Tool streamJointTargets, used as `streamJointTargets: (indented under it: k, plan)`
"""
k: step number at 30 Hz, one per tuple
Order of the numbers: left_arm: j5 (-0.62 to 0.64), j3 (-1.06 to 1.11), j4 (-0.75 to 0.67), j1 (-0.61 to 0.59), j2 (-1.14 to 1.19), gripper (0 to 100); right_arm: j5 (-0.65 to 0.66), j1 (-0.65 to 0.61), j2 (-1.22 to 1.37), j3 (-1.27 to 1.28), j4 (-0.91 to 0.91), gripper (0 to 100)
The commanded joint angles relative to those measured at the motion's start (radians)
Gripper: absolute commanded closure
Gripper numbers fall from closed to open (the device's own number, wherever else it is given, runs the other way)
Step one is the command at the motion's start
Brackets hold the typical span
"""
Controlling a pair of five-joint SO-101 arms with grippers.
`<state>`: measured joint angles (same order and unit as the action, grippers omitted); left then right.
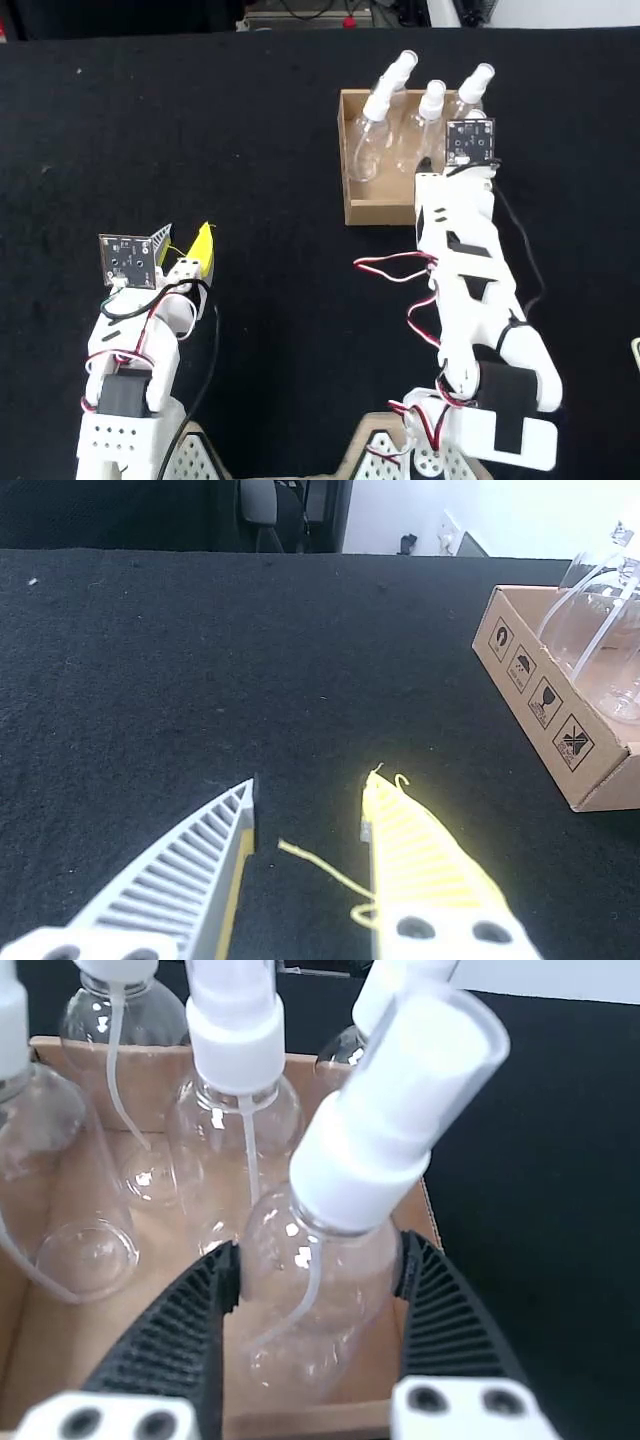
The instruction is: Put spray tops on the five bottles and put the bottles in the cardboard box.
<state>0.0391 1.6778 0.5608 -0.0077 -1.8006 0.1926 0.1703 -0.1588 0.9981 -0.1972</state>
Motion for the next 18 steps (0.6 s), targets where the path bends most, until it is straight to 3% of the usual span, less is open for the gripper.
streamJointTargets:
  k: [1,18]
  plan:
    - [0.003,0.022,-0.002,0.002,0.005,83,0.002,0.012,-0.001,-0.048,-0.02,85.7]
    - [0.003,0.022,-0.002,0.002,0.005,83,0.006,0.0,-0.001,-0.044,-0.02,85.6]
